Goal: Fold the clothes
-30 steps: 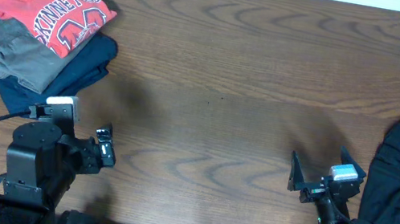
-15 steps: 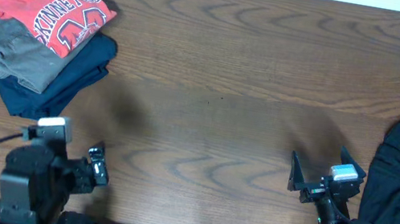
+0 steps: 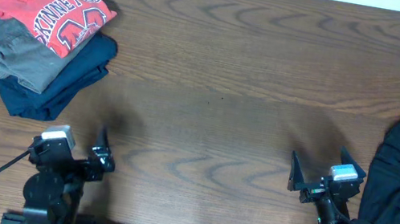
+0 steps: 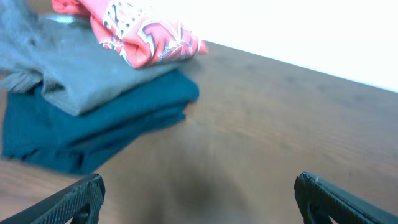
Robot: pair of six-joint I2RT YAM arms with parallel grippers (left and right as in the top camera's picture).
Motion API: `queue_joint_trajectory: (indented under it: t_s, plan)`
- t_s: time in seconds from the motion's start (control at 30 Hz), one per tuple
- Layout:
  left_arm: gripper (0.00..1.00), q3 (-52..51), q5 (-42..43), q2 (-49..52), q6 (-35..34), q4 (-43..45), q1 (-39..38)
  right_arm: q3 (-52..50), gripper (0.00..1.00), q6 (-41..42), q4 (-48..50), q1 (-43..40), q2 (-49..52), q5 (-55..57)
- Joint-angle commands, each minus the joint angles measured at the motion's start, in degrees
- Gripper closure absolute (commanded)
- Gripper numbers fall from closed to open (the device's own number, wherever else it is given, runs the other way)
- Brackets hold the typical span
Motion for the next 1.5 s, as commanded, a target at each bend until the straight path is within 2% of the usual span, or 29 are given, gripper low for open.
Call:
queue_joint_trajectory:
  t_s: [0.0,0.23,0.33,0.6,1.47]
  plan:
    - [0.02,-4.5,-0.2,-1.2,0.1,7.4,0.2,-0.1,0.01,-0.3,-0.2,0.7,-0.4,-0.4]
    - [0.02,-14.4,-0.2,-1.3,0.2,29.2,0.2,-0.1,0.01,-0.3,-0.2,0.7,-0.4,-0.4]
    - [0.02,-18.5,1.4,-1.3,0.3,35.8,0.2,-0.1,0.01,-0.3,-0.2,0.7,-0.4,-0.4]
    - [0.02,-18.9,5.6,-1.3,0.0,26.6,0.2,-0.1,0.01,-0.3,-0.2,0.7,-0.4,-0.4]
    - [0.02,-18.9,5.9,-1.1,0.1,26.7,0.2,-0.1,0.01,-0.3,-0.2,0.7,-0.4,-0.4]
